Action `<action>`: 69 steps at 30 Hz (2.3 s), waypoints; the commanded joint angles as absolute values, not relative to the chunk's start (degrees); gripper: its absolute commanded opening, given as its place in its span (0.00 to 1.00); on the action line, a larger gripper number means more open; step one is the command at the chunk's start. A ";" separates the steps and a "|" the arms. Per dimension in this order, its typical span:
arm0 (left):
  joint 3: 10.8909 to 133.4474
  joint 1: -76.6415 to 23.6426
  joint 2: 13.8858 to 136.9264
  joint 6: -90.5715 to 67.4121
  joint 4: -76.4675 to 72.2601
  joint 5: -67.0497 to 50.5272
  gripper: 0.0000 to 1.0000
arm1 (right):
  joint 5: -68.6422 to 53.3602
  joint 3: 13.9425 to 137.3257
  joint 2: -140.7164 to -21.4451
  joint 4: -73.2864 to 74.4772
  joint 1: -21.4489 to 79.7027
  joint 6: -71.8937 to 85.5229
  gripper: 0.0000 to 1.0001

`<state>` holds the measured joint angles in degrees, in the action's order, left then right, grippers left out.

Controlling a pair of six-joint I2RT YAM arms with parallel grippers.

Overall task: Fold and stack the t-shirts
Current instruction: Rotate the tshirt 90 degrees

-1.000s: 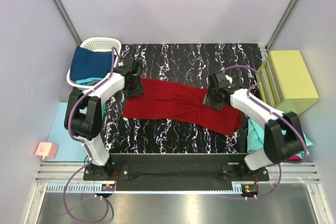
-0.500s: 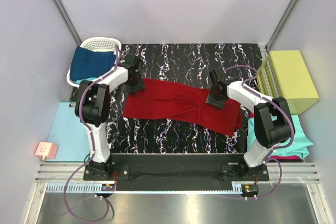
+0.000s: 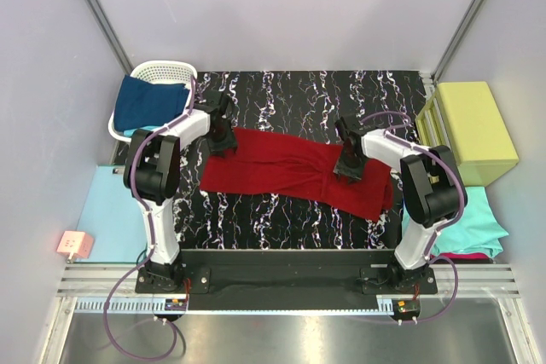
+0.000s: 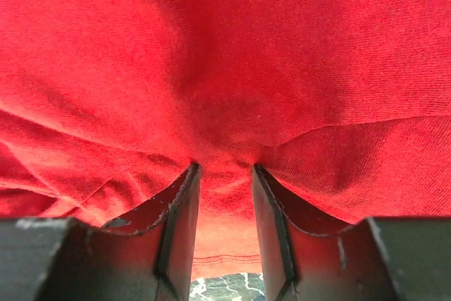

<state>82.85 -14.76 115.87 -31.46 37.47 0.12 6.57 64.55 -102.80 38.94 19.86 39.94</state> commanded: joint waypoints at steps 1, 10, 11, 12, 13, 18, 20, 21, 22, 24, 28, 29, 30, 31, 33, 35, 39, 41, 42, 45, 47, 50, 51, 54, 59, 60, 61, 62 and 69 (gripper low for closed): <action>81.48 -15.12 119.70 -30.50 36.83 -2.90 0.47 | 9.31 66.35 -105.82 40.69 19.95 40.25 0.42; 77.36 -15.20 117.78 -31.03 37.18 -1.85 0.46 | 13.18 70.65 -109.07 43.06 19.86 40.78 0.38; 76.47 -15.29 117.08 -31.03 37.18 -0.89 0.46 | 13.44 71.36 -109.59 43.33 19.95 40.69 0.38; 75.59 -15.38 115.42 -31.03 37.18 -0.44 0.46 | 13.80 72.15 -110.03 43.50 19.78 40.61 0.38; 73.58 -15.47 114.44 -31.11 37.18 -0.35 0.46 | 14.15 74.07 -110.47 43.68 19.86 40.61 0.38; 68.65 -16.70 108.04 -31.73 37.79 1.67 0.45 | 13.62 82.94 -116.71 46.05 18.64 40.25 0.39; 66.63 -17.14 106.27 -31.82 38.05 2.02 0.45 | 13.36 85.68 -119.86 47.45 17.93 40.34 0.38; 65.49 -17.57 104.61 -31.90 38.40 2.11 0.45 | 13.10 88.39 -120.93 47.98 17.76 40.43 0.38; 64.96 -17.84 103.89 -31.90 38.67 2.20 0.45 | 13.01 89.72 -121.81 48.77 17.67 40.52 0.38; 63.73 -19.15 101.70 -31.82 39.55 2.63 0.45 | 12.92 92.44 -123.57 48.87 17.49 40.69 0.38; 61.35 -21.27 97.83 -32.34 40.69 3.43 0.45 | 13.27 95.71 -125.59 49.48 17.40 40.61 0.38; 60.83 -21.53 97.04 -32.69 41.22 3.34 0.45 | 13.27 96.41 -126.55 49.66 17.23 40.43 0.38; 60.21 -22.32 95.73 -32.78 41.48 3.34 0.45 | 13.45 98.24 -127.17 49.92 17.14 40.34 0.38; 59.86 -22.85 95.10 -32.96 41.75 3.25 0.44 | 13.45 99.13 -127.61 50.53 17.05 40.17 0.38; 59.42 -24.51 93.61 -33.31 42.62 3.34 0.44 | 13.01 102.46 -129.54 51.15 16.88 39.99 0.38; 59.15 -26.01 92.56 -33.92 43.24 2.99 0.44 | 12.13 104.67 -131.83 51.59 16.79 39.11 0.38; 59.85 -31.01 91.94 -35.07 44.47 2.90 0.44 | 11.34 112.83 -136.14 54.40 16.70 38.41 0.38; 60.29 -33.38 91.67 -35.68 45.17 3.08 0.43 | 10.99 115.56 -137.81 55.11 16.70 38.15 0.38; 60.38 -34.09 91.67 -35.86 45.35 3.08 0.43 | 10.29 116.45 -138.25 55.11 16.70 38.06 0.39; 61.00 -36.73 91.84 -36.30 45.97 3.51 0.43 | 10.02 120.93 -140.53 56.68 16.70 37.36 0.39; 61.08 -37.44 92.28 -36.39 46.14 4.30 0.43 | 10.02 122.69 -141.68 58.44 16.70 37.09 0.39; 62.13 -37.53 91.94 -35.95 46.23 6.76 0.43 | 10.11 119.64 -139.32 57.40 16.87 36.04 0.39; 62.66 -37.44 91.41 -35.86 46.32 7.72 0.43 | 10.19 117.44 -137.65 53.65 16.96 35.25 0.40; 65.82 -37.35 88.95 -35.33 46.14 11.06 0.46 | 9.49 107.34 -128.52 45.04 17.05 34.89 0.48; 73.89 -34.38 91.84 -33.23 45.97 10.90 0.47 | 9.49 103.81 -119.89 45.44 17.05 34.72 0.50; 74.70 -33.76 92.72 -32.87 45.71 9.94 0.47 | 10.10 103.45 -118.93 45.96 17.05 34.37 0.51; 75.23 -33.23 94.64 -32.35 44.83 9.67 0.47 | 10.80 103.10 -116.91 46.23 17.05 34.19 0.51; 76.19 -32.18 95.70 -32.17 44.39 9.23 0.47 | 12.12 102.31 -116.02 46.23 16.96 33.93 0.51; 73.92 -29.36 104.23 -31.38 38.15 3.62 0.45 | 21.09 98.71 -111.80 46.85 15.21 32.52 0.51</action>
